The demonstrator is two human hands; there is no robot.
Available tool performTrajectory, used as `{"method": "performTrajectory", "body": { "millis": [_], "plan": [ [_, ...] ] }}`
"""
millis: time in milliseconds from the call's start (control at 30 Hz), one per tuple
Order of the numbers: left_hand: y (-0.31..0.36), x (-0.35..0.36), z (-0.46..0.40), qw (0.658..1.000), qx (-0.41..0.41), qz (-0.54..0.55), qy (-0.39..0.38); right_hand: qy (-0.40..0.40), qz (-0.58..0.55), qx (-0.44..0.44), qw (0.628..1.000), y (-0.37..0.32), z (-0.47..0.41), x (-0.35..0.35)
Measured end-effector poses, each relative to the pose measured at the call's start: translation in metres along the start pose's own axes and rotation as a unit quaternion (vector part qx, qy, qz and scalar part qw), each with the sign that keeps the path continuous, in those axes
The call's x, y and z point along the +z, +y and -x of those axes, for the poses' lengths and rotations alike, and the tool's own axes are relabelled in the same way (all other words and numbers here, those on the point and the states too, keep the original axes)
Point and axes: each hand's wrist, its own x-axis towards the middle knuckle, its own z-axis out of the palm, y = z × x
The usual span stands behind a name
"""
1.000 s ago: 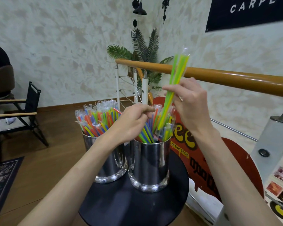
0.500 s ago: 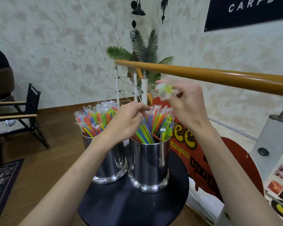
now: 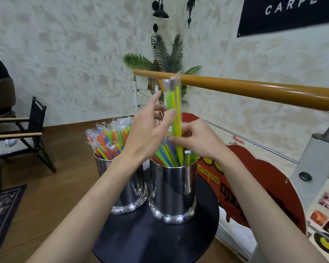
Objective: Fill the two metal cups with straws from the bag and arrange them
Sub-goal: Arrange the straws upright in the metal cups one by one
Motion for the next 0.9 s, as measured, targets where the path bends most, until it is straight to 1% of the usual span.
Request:
{"method": "performTrajectory", "body": {
  "millis": [67, 133, 200, 267, 333, 433, 500, 567, 667, 767, 800, 900],
  "plan": [
    [0.004, 0.002, -0.001, 0.999, 0.036, 0.011, 0.019, -0.021, 0.026, 0.002, 0.999, -0.001, 0.001, 0.004],
    [0.003, 0.005, -0.001, 0.998, 0.056, -0.005, 0.032, -0.032, 0.035, 0.000, 0.999, -0.002, 0.001, 0.006],
    [-0.001, 0.006, -0.003, 0.998, 0.049, -0.028, 0.037, -0.054, 0.032, 0.002, 0.998, -0.002, 0.002, 0.006],
    [-0.003, 0.006, -0.004, 0.998, 0.029, -0.038, 0.028, -0.082, 0.032, -0.001, 0.996, -0.001, 0.002, 0.005],
    [-0.004, 0.006, -0.004, 0.999, 0.009, -0.046, 0.017, -0.092, 0.041, -0.007, 0.995, 0.000, 0.003, 0.004],
    [-0.008, 0.008, -0.004, 0.997, -0.017, -0.070, -0.011, -0.073, 0.028, -0.017, 0.997, 0.002, 0.004, 0.000],
    [-0.012, 0.010, -0.005, 0.993, -0.026, -0.110, -0.046, -0.034, 0.013, -0.029, 0.999, 0.002, 0.004, -0.003],
    [-0.013, 0.012, -0.003, 0.984, -0.035, -0.151, -0.092, 0.010, 0.026, -0.036, 0.999, 0.002, 0.004, -0.006],
    [-0.013, 0.012, -0.001, 0.978, -0.035, -0.175, -0.106, 0.018, 0.027, -0.043, 0.999, 0.002, 0.004, -0.006],
    [-0.009, 0.010, -0.001, 0.980, -0.020, -0.177, -0.093, 0.029, 0.028, -0.040, 0.998, 0.003, 0.005, -0.008],
    [-0.008, 0.009, -0.002, 0.978, -0.006, -0.195, -0.078, 0.025, 0.032, -0.034, 0.999, 0.002, 0.005, -0.008],
    [-0.004, 0.002, -0.003, 0.960, 0.051, -0.275, -0.005, -0.016, 0.066, -0.006, 0.998, 0.001, 0.005, -0.007]
  ]
}}
